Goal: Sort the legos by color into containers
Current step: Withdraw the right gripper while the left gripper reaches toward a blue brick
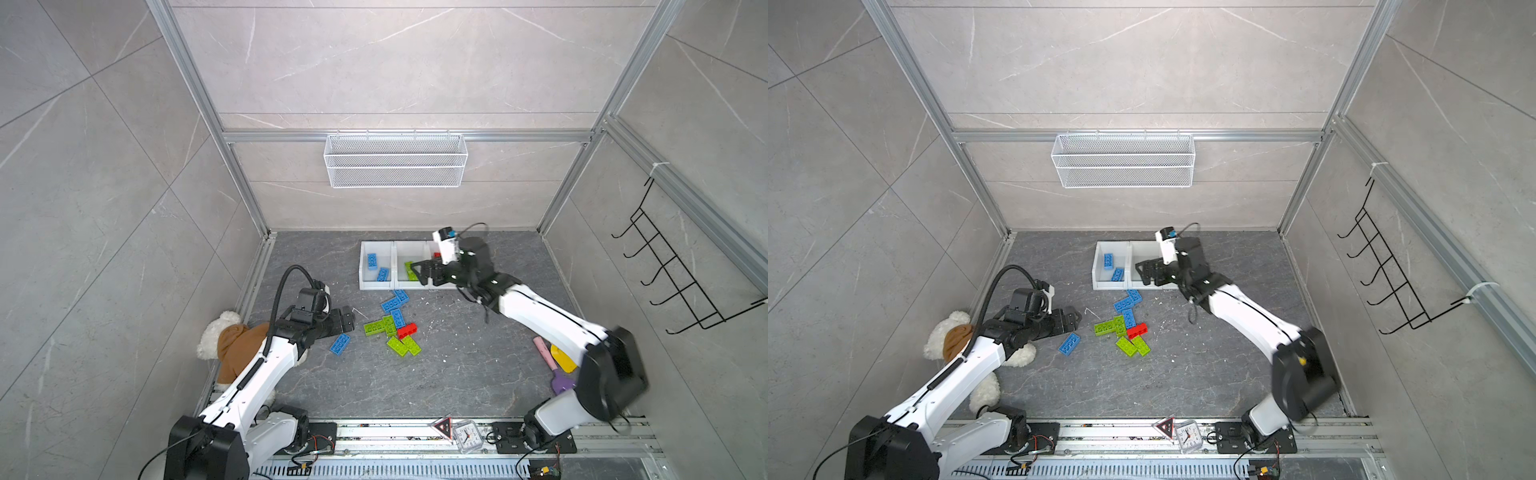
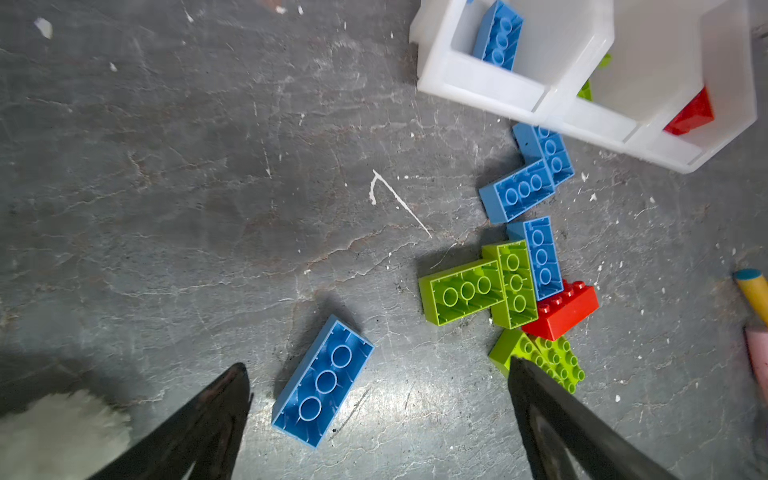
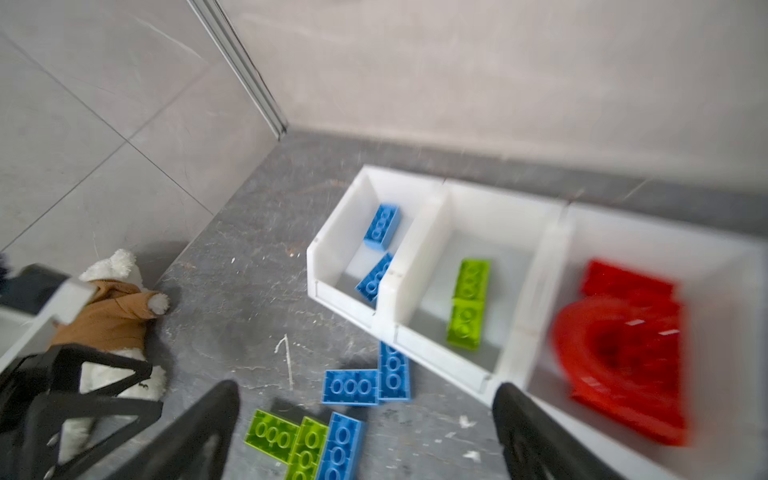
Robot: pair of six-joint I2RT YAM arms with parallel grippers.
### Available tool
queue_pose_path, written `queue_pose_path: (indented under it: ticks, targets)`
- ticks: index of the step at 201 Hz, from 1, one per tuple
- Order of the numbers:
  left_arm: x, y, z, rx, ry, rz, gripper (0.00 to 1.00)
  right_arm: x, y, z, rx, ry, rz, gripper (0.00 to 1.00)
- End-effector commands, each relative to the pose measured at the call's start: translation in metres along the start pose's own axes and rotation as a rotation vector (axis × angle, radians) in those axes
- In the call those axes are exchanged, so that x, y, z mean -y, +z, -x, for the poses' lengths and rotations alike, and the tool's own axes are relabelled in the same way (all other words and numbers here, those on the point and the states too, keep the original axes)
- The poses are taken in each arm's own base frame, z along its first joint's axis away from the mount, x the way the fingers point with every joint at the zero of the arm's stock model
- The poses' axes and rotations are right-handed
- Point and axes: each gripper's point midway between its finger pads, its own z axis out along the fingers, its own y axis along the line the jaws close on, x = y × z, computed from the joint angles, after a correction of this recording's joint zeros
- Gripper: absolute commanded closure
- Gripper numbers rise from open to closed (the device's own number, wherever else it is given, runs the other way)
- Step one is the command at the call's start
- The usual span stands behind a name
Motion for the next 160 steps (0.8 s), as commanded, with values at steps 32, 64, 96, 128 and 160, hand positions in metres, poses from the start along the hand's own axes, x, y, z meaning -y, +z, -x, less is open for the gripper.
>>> queue_pose_path:
  ticks: [32,64,96,128,160]
  targets:
    - [0.0,0.018,-0.02,-0.079,0.106,0.143,0.0,0.022,-0.065,-0.03,0.137,-0.2,-0.117,0.0]
    - [-0.008,0.029,-0.021,-0.122,0.104,0.201,0.0,0.021,-0.084,-0.037,0.225,-0.239,-0.12,0.0]
    - [-0.014,0.038,-0.027,-0.167,0.095,0.244,0.0,0.002,-0.102,-0.036,0.344,-0.259,-0.017,0.0]
    - [-0.019,0.048,-0.036,-0.228,0.065,0.273,0.01,-0.005,-0.092,-0.053,0.202,-0.171,0.046,0.0]
    - [-0.016,0.055,-0.045,-0.254,0.025,0.252,0.01,0.001,-0.075,-0.074,0.156,-0.127,0.052,0.0]
